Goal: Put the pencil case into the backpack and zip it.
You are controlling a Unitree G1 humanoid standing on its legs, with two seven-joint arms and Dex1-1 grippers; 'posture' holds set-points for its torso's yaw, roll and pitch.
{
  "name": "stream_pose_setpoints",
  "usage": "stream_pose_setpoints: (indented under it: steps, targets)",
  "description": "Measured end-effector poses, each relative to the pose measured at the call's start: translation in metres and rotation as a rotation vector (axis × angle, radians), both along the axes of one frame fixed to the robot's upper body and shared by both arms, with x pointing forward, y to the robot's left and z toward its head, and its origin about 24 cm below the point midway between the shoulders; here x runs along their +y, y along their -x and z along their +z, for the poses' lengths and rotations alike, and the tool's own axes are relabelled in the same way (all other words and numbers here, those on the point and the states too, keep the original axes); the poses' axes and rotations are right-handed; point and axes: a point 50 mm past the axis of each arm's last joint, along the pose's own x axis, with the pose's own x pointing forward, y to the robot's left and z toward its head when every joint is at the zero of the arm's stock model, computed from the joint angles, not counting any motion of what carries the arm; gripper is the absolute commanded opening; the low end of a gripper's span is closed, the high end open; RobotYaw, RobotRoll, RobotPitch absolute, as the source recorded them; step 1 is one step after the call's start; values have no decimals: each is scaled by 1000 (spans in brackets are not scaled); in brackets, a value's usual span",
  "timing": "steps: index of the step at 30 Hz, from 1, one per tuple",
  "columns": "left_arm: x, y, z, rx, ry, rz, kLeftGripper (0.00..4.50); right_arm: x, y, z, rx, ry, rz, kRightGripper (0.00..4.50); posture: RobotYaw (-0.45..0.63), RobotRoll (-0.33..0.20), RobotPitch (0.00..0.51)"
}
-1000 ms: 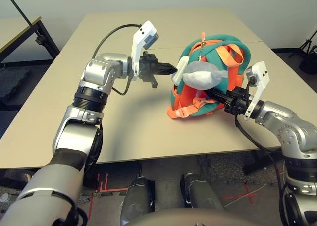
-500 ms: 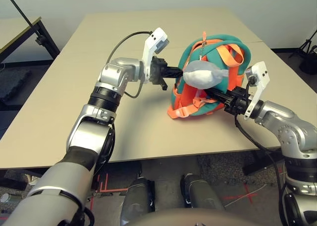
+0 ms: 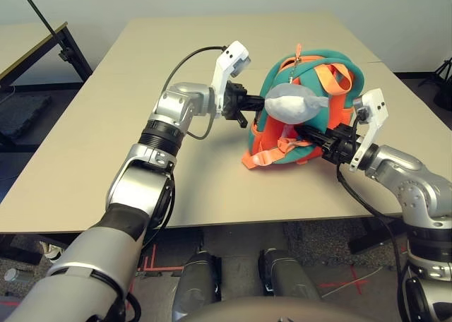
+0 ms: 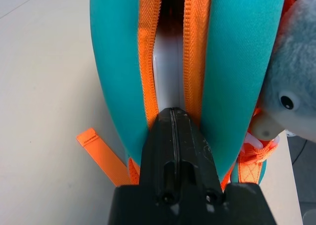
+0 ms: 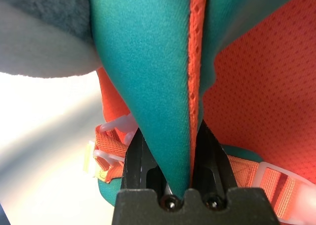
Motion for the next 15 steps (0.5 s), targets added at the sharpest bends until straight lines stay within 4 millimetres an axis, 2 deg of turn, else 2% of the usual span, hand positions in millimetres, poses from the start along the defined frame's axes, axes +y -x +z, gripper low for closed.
stream_pose_setpoints:
  steps: [1, 4, 10, 13, 14, 15]
  targets:
    - [1, 1, 3, -10, -2, -1, 0, 1, 0, 0, 0, -1, 2, 428, -157, 0, 19]
    - [5, 5, 18, -48, 4, -28, 635, 2, 0, 0, -1, -1, 6, 428, -157, 0, 20]
    - [40, 22, 54, -93, 12, -42, 2940, 4, 1, -2, -1, -2, 22, 428, -137, 0, 25]
    - [52, 32, 68, -123, -5, -44, 4165, 4, 1, -2, -1, -1, 23, 428, -126, 0, 26]
    - [55, 35, 72, -135, -16, -42, 4466, 4, 1, -2, -1, -1, 23, 428, -122, 0, 26]
    - [59, 38, 75, -147, -28, -42, 4500, 4, 0, -2, -1, -1, 25, 428, -119, 0, 25]
